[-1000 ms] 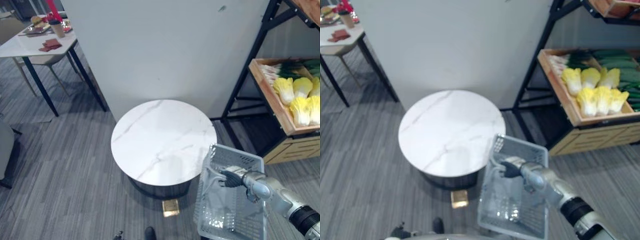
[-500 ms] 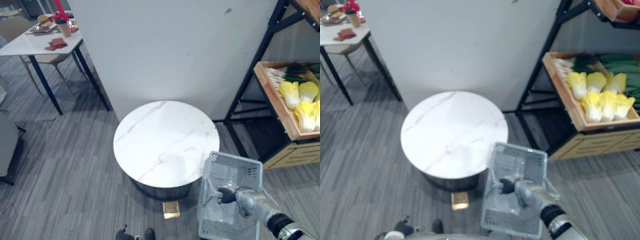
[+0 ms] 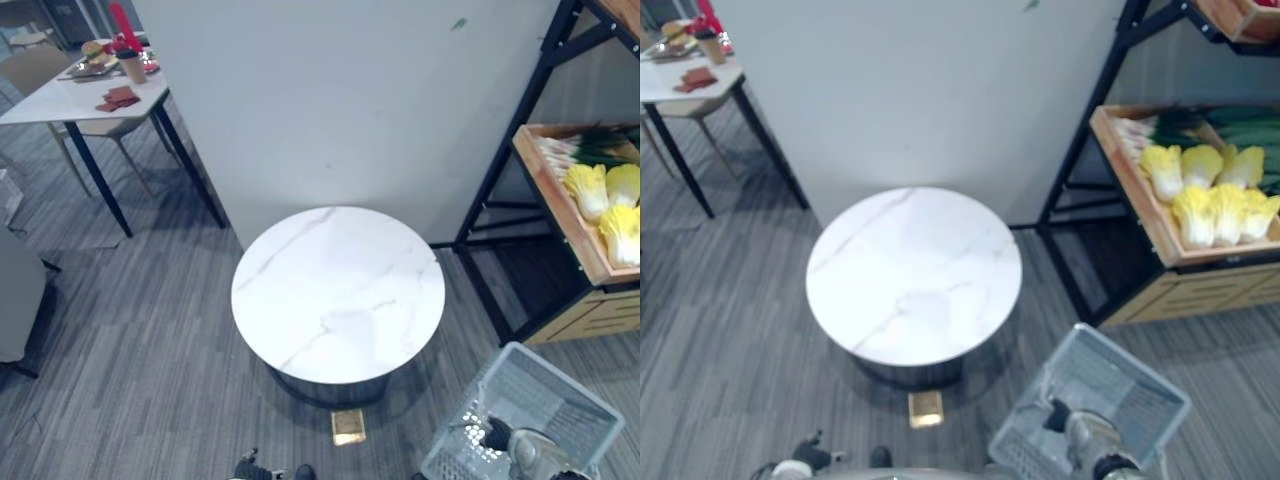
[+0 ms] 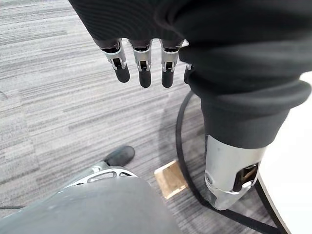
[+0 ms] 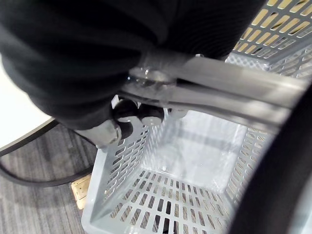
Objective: Pick vegetable in the basket
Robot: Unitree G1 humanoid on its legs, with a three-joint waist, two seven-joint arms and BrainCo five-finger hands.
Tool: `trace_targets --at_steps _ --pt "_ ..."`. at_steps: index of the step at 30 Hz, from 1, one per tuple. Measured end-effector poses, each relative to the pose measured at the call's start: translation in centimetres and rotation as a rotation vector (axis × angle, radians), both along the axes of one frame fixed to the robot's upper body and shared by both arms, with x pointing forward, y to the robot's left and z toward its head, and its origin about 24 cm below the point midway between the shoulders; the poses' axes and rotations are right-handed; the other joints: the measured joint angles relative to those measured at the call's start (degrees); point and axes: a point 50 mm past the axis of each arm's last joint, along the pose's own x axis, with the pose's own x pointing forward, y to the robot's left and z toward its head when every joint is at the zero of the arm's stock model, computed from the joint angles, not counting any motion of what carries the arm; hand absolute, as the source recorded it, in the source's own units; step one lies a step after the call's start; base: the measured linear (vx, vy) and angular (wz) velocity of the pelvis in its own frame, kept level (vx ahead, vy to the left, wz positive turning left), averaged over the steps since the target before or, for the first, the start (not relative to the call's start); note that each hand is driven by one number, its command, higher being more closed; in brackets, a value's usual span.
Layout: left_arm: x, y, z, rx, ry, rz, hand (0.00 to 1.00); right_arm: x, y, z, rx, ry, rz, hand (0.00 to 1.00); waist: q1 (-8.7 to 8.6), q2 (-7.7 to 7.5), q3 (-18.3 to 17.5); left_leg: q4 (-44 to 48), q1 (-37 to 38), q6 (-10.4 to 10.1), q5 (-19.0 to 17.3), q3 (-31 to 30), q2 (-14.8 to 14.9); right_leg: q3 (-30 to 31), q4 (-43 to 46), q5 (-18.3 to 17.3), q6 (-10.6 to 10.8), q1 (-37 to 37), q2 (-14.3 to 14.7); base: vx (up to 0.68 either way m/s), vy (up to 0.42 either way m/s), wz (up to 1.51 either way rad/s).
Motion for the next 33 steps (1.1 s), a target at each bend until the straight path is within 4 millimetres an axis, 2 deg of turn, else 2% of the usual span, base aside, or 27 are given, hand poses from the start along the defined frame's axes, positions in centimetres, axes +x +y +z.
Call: trace_targets --at_steps 2,3,4,5,6,7,8,9,10,12,13,14,15,16,17,18,19,20,23,26,28,29,30,31,32,33 --pt "0.4 0.0 0.0 0.001 0.0 -0.003 0.0 0.5 0.6 0.0 0.008 -0.023 -0.018 1.0 -0.51 0.23 1.05 0.0 -0.62 -0.33 -0.65 2.08 0.99 2.91 2.27 1.88 1.06 -3.17 0.97 -0.08 0.049 -0.55" --pt "0.6 0.1 0.1 0.005 -0.003 -0.004 0.0 0.8 1.4 0.0 0.028 -0.037 -0.016 1.0 -0.74 0.83 2.01 0.01 -0.64 -0.22 -0.71 3.65 2.26 3.07 2.54 4.68 0.18 -4.26 2.23 -0.12 0.047 -0.64" --pt "0.7 0.2 0.1 0.005 -0.004 -0.003 0.0 0.8 1.5 -0.1 0.032 -0.038 -0.017 1.0 -0.74 0.74 2.12 0.03 -0.59 -0.14 -0.75 3.99 2.49 2.89 2.54 5.33 -0.05 -4.55 2.5 -0.1 0.043 -0.91" --pt "1.0 0.3 0.2 0.007 -0.016 0.005 0.0 0.7 2.3 -0.2 0.054 -0.047 -0.017 1.0 -0.57 0.5 2.57 0.37 -0.5 0.42 -0.8 7.04 4.29 0.43 2.15 10.58 -1.87 -6.87 4.38 -0.09 0.029 -0.98" --pt "1.1 0.3 0.2 0.003 -0.02 0.014 0.0 0.8 2.6 -0.2 0.059 -0.057 -0.018 1.0 -0.06 1.31 3.02 0.22 -0.6 1.73 -0.51 8.85 6.61 -1.2 -0.62 14.34 -3.43 -6.68 5.53 -0.12 0.017 -1.26" --pt "1.1 0.4 0.3 0.001 -0.028 0.031 0.0 0.7 2.9 -0.3 0.071 -0.066 -0.026 1.0 0.32 1.5 3.65 0.07 -0.38 2.28 -0.19 11.1 7.64 -5.97 2.91 11.86 -6.29 -6.56 5.56 -0.1 0.004 -0.83" --pt "1.2 0.4 0.3 0.0 -0.032 0.038 0.0 0.3 2.8 -0.4 0.075 -0.057 -0.033 1.0 0.32 1.28 3.56 0.2 -0.16 2.41 -0.04 11.95 7.74 -8.54 7.07 8.44 -6.76 -6.54 4.66 -0.06 0.008 -0.6" --pt "1.2 0.5 0.4 0.0 -0.04 0.048 0.0 -0.9 2.6 -0.9 0.084 -0.032 -0.068 1.0 0.45 0.96 3.43 0.41 0.19 2.63 0.36 13.11 7.81 -12.59 13.93 3.15 -6.55 -5.74 2.16 0.0 -0.006 -0.44" --pt "1.0 0.8 0.4 0.0 -0.04 0.073 0.0 -1.4 2.2 -1.0 0.085 -0.024 -0.1 1.0 0.72 0.93 3.42 0.42 0.66 2.04 1.1 14.42 7.96 -15.69 19.11 0.24 -7.5 -4.61 -0.64 0.0 -0.029 -0.48" --pt "0.0 1.1 0.2 0.001 -0.02 0.109 0.0 -1.6 2.0 -1.0 0.086 -0.022 -0.117 1.0 0.78 0.63 3.22 0.44 0.9 1.48 1.76 16.9 8.2 -17.97 21.26 -0.6 -7.33 -3.31 -4.01 -0.03 -0.109 -0.74" --pt "-0.5 1.8 0.3 0.013 -0.011 0.144 0.0 -1.5 1.9 -1.0 0.09 -0.029 -0.131 1.0 1.09 -0.29 2.79 0.46 0.86 0.99 2.43 19.42 8.43 -18.17 19.96 -1.06 -6.18 -3.95 -4.68 -0.09 -0.207 -1.26" --pt "-1.0 2.3 0.2 0.016 0.002 0.176 0.0 -1.5 1.4 -0.8 0.09 -0.041 -0.168 1.0 1.55 0.05 2.91 0.57 0.7 0.28 2.19 21.84 8.51 -19.59 16.71 -1.08 -6.13 -4.8 -2.69 -0.09 -0.197 -1.27" --pt "-1.2 2.2 0.2 0.012 0.009 0.178 0.0 -1.5 1.2 -0.8 0.09 -0.046 -0.184 1.0 1.77 -0.41 3.12 1.59 0.45 -0.61 1.11 22.48 8.32 -19.41 13.61 -0.89 -6.43 -4.35 -1.65 -0.06 -0.169 -1.35" --pt "-1.3 2.0 0.1 0.008 0.012 0.177 0.0 -1.4 1.0 -0.7 0.099 -0.056 -0.207 1.0 2.61 0.22 2.6 2.69 0.18 -0.36 0.56 23.79 8.2 -19.03 7.19 -0.02 -6.67 -3.24 -0.51 -0.04 -0.125 -1.58" --pt "-1.6 1.8 0.0 -0.001 0.014 0.193 0.0 -1.0 1.0 -0.5 0.109 -0.068 -0.217 1.0 3.25 -0.37 2.33 3.58 -0.33 -0.19 0.71 27.97 9.21 -18.29 0.45 0.33 -5.37 -3.0 0.63 -0.13 -0.196 -1.74" --pt "-1.2 1.2 -0.1 -0.02 0.003 0.201 0.0 -0.8 0.7 -0.4 0.112 -0.077 -0.245 1.0 3.05 0.52 2.52 4.48 -0.44 -0.01 0.92 31.48 10.43 -21.49 -0.92 0.77 -4.55 -3.3 0.57 -0.16 -0.17 -1.42" --pt "-1.2 1.0 -0.1 -0.025 0.005 0.191 0.0 -1.0 0.5 -0.4 0.119 -0.076 -0.261 1.0 2.8 0.68 2.44 4.71 -0.06 -0.03 0.91 32.43 10.61 -22.74 -1.36 1.2 -4.12 -3.17 0.61 -0.16 -0.182 -0.88" --pt "-1.2 0.9 -0.2 -0.029 0.007 0.185 0.0 -1.9 0.5 -0.8 0.136 -0.062 -0.3 1.0 2.0 0.73 2.38 5.32 1.06 -0.16 0.89 33.4 11.54 -22.72 -2.62 2.36 -4.24 -2.1 1.52 -0.08 -0.159 -0.51" --pt "-1.2 1.0 -0.1 -0.03 -0.004 0.176 0.0 -5.1 -0.3 -1.5 0.148 -0.021 -0.419 1.0 0.59 1.23 2.02 7.18 2.94 -0.81 1.01 34.33 14.6 -22.04 -5.54 2.54 -4.49 0.27 4.46 -0.06 -0.149 -0.31" --pt "-1.2 0.8 -0.1 -0.033 -0.005 0.173 0.0 -6.2 -1.3 -1.4 0.147 -0.028 -0.505 1.0 0.5 2.32 2.58 13.96 3.82 -0.81 1.01 37.58 18.7 -18.94 -5.42 2.35 -5.6 0.38 5.97 0.0 -0.078 -0.6" --pt "-1.3 0.1 -0.3 -0.05 -0.002 0.172 0.0 -6.6 -2.6 -1.1 0.126 -0.04 -0.539 1.0 0.29 3.81 2.98 21.0 3.8 -0.56 1.18 37.25 21.67 -16.34 -3.6 1.71 -6.57 0.41 5.99 0.04 -0.054 -0.7" --pt "-1.4 -0.3 -0.4 -0.062 -0.002 0.172 0.0 -6.8 -3.9 -0.6 0.093 -0.048 -0.545 1.0 0.15 4.89 3.15 25.75 3.01 0.49 1.95 33.13 22.83 -14.08 -1.96 1.19 -7.39 0.5 5.82 0.07 -0.022 -0.67" --pt "-1.5 -0.7 -0.4 -0.069 -0.005 0.175 0.0 -6.8 -4.9 -0.2 0.065 -0.06 -0.551 1.0 0.13 4.87 3.5 28.9 0.89 0.8 2.22 27.02 22.53 -12.71 -1.15 0.84 -7.87 0.45 5.04 0.07 0.017 -0.71" --pt "-1.4 -1.0 -0.5 -0.075 -0.012 0.176 0.0 -6.7 -6.1 0.4 0.033 -0.079 -0.564 1.0 0.15 5.26 3.46 28.99 -0.31 -1.51 -0.54 19.27 19.02 -11.05 -0.84 0.75 -8.0 0.5 3.73 0.04 0.057 -0.78" --pt "-1.4 -1.4 -0.5 -0.082 -0.02 0.171 0.0 -6.2 -7.3 1.0 0.0 -0.101 -0.575 1.0 0.55 5.48 3.54 27.78 -1.17 -2.19 -3.7 11.96 14.2 -8.5 -0.68 0.71 -8.0 0.18 2.28 0.01 0.072 -0.77" --pt "-1.5 -1.5 -0.5 -0.083 -0.02 0.17 0.0 -5.8 -7.8 1.3 -0.008 -0.113 -0.578 1.0 0.84 5.58 3.56 27.05 -1.45 -2.37 -4.98 9.18 12.01 -7.15 -0.7 0.71 -7.99 0.05 1.96 0.0 0.071 -0.97"
